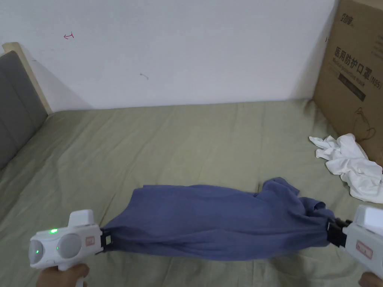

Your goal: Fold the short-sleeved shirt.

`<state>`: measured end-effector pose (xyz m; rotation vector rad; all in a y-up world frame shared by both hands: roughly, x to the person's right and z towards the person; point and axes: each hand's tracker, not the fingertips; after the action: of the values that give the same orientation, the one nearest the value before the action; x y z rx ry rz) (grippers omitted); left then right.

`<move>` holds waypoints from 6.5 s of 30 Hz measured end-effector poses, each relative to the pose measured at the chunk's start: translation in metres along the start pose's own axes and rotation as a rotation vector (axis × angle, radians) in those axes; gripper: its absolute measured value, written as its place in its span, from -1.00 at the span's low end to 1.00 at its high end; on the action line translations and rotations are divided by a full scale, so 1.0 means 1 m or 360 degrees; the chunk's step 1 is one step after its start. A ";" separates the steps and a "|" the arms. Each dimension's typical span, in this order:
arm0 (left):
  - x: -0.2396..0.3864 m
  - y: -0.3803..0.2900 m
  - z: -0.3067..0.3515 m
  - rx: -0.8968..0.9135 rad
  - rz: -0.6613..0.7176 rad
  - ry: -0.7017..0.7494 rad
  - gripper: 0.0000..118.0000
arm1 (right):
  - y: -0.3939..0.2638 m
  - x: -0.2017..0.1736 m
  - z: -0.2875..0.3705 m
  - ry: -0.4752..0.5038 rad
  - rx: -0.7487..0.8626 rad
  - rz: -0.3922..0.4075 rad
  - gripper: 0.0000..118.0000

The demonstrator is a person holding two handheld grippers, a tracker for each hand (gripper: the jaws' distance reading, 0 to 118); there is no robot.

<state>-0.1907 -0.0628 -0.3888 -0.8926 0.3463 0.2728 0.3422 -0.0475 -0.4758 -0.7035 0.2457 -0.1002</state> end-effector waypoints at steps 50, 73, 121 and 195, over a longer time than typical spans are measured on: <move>0.064 -0.052 0.207 0.0999 -0.0042 -0.0106 -0.20 | 0.006 -0.049 0.182 -0.0105 0.0649 0.0244 0.13; 0.084 0.090 -0.057 0.0135 -0.0273 -0.0171 -0.95 | 0.032 -0.029 0.065 -0.0167 0.0469 0.0279 -1.00; 0.070 0.077 -0.056 -0.0003 -0.0291 -0.0249 -0.97 | 0.005 -0.004 -0.137 -0.0170 -0.0574 0.0384 -0.98; -0.035 -0.039 0.045 0.0189 0.0060 -0.0079 -0.97 | -0.050 0.022 0.046 0.0169 0.0092 0.0112 -0.98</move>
<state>-0.2002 -0.0537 -0.3212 -0.7621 0.3302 0.3057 0.3748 -0.0599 -0.4139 -0.6322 0.3677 -0.0777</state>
